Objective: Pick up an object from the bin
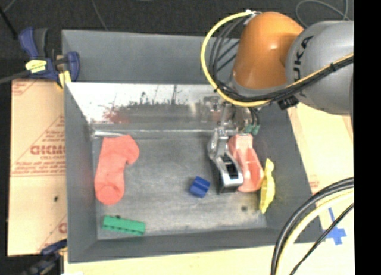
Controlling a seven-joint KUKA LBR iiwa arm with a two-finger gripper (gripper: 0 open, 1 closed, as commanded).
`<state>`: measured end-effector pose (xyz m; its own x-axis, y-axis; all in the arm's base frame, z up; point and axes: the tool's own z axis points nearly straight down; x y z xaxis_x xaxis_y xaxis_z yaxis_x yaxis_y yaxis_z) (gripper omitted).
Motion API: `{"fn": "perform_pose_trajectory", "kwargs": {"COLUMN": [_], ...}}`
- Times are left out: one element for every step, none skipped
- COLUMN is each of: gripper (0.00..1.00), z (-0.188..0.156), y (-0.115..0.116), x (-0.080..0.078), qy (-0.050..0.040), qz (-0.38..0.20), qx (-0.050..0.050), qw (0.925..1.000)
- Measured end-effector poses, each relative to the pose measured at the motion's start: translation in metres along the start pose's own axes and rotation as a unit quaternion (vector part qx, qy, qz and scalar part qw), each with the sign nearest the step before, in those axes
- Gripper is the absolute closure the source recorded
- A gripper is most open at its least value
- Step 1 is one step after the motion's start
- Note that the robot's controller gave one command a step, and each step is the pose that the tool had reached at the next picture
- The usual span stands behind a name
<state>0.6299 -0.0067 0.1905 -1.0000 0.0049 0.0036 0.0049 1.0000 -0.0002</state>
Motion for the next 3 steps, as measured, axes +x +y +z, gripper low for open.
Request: {"fn": "perform_pose_trajectory", "kwargs": {"gripper": [0.00,0.00,0.00], "z": [-0.005,0.053,0.077], "y": [0.000,-0.013,-0.017], "x": [-0.001,0.032,0.042], "qy": [-0.0042,-0.0042,-0.0013], "qz": [0.000,0.038,0.095], "qx": [0.000,-0.001,-0.001], "qw": [1.0000,0.9993,0.9954]}}
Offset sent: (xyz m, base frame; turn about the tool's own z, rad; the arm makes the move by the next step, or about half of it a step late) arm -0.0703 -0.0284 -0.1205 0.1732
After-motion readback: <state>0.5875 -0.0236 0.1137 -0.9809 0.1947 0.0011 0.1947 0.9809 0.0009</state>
